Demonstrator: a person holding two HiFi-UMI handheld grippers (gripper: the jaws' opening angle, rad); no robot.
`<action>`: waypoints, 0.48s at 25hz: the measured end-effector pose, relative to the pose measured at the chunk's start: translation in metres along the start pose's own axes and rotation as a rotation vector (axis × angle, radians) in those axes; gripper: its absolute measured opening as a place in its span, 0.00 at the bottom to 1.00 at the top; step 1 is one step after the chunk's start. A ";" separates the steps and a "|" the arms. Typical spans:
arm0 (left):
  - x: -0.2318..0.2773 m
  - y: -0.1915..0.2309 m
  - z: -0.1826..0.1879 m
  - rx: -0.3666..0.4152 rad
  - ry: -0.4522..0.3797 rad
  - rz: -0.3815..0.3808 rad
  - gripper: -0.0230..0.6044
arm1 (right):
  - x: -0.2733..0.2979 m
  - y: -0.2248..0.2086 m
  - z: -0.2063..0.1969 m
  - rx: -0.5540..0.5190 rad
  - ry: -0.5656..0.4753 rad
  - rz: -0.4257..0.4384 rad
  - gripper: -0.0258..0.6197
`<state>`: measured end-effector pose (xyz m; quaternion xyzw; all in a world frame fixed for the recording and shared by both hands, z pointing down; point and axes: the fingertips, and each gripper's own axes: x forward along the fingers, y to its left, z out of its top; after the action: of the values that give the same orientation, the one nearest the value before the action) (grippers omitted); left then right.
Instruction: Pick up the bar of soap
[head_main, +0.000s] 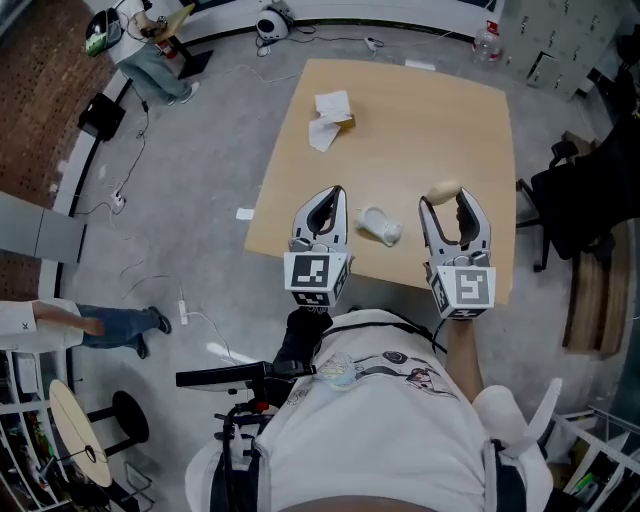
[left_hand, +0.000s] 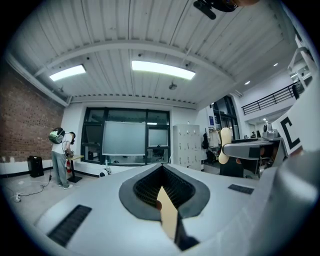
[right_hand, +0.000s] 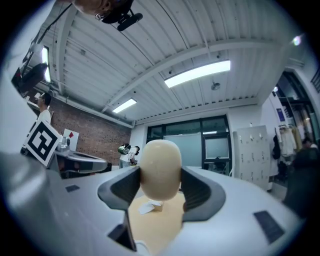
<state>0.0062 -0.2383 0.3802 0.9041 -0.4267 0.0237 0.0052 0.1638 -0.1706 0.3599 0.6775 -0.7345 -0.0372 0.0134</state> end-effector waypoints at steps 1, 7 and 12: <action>0.000 0.000 0.000 0.001 -0.001 0.000 0.04 | 0.000 0.001 0.000 -0.004 -0.001 0.001 0.44; 0.001 -0.003 -0.001 -0.004 -0.001 -0.004 0.04 | -0.001 0.000 0.001 -0.003 -0.012 0.002 0.44; 0.001 -0.005 -0.003 -0.001 -0.003 -0.004 0.04 | -0.002 0.000 0.002 0.007 -0.024 0.007 0.44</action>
<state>0.0106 -0.2364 0.3834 0.9049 -0.4251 0.0220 0.0052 0.1640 -0.1689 0.3580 0.6744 -0.7372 -0.0428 0.0022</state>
